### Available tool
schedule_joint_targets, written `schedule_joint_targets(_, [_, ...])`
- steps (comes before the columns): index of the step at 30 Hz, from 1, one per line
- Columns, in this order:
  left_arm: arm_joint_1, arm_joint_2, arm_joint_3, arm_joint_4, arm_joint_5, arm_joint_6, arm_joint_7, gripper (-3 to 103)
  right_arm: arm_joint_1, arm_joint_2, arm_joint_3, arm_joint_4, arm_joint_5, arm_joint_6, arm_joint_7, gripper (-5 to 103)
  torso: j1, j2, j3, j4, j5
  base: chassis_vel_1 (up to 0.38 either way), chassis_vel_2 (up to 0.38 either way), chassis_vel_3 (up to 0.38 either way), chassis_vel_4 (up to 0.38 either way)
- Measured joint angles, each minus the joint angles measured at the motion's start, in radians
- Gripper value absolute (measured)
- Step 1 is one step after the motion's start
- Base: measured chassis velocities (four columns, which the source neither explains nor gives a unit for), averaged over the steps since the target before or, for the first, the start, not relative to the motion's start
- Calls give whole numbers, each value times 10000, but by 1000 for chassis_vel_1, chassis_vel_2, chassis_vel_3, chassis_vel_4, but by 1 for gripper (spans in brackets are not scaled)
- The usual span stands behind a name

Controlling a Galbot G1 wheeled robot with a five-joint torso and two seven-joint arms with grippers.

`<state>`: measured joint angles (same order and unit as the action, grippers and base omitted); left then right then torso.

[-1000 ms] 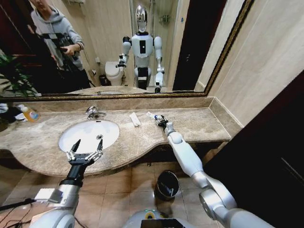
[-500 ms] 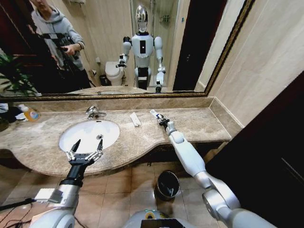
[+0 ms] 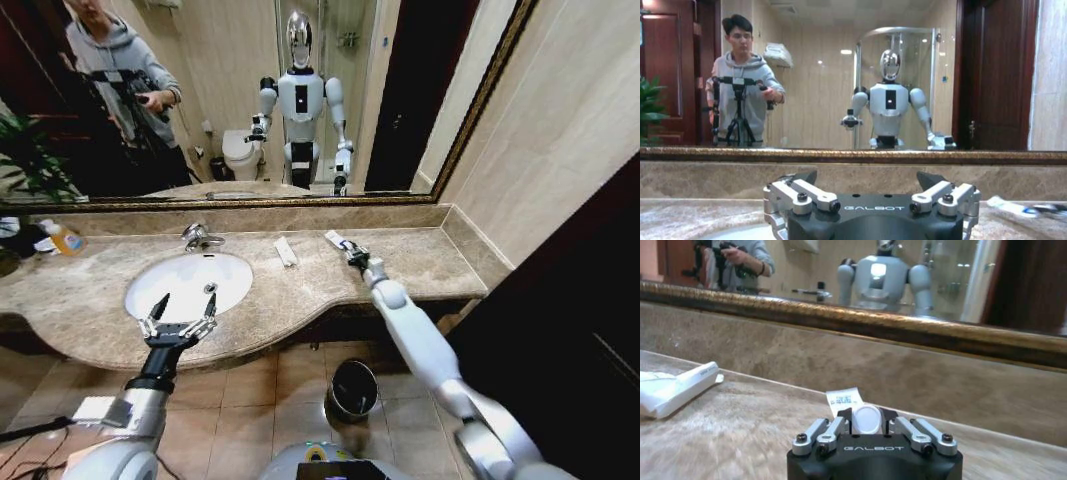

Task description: Pick up the trash from the sink and place it in the trash bin.

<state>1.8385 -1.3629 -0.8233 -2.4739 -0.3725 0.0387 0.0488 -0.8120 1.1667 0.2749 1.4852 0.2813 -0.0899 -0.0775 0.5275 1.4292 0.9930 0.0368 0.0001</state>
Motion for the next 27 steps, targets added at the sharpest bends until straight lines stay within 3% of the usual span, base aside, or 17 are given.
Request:
schedule_joint_targets(7, [1, -2, 0, 0, 0, 0, -2, 100, -2646, -991, 1299, 2565, 610, 4, -189, 25, -2, 0, 0, 1, 3, 0, 0, 0, 0])
schedule_joint_targets(13, [1, -1, 0, 0, 0, 0, 0, 100, -4769, -1112, 2565, 4176, 807, 63, -573, 25, -2, 1, 0, -1, 2, 0, 0, 0, 0])
schedule_joint_targets(15, [1, 0, 0, 0, 0, -1, 0, 100, -5974, -960, 3135, 4751, 790, 421, -1285, 25, -3, 1, -1, -3, 1, 0, 0, 0, 0])
schedule_joint_targets(20, [1, -1, 0, 0, 0, 0, 0, 100, -6867, -793, 3301, 4735, 613, 1228, -2179, 25, -2, 1, 0, 5, 1, 0, 0, 0, 0])
schedule_joint_targets(22, [1, 0, -1, 0, 0, 0, -1, 100, -7823, -571, 3685, 4700, 411, 1690, -3103, 25, 1, 0, 1, 4, -2, 0, 0, 0, 0])
schedule_joint_targets(24, [1, -1, -1, 0, 0, 0, 0, 100, -8023, -528, 3776, 4689, 362, 1758, -3323, 25, 1, 0, 1, 3, -4, 0, 0, 0, 0])
schedule_joint_targets(27, [0, 0, 0, 0, 0, 0, 0, 100, -9193, -245, 4372, 4360, 23, 2309, -5138, 25, -1, 1, 0, -2, -2, 0, 0, 0, 0])
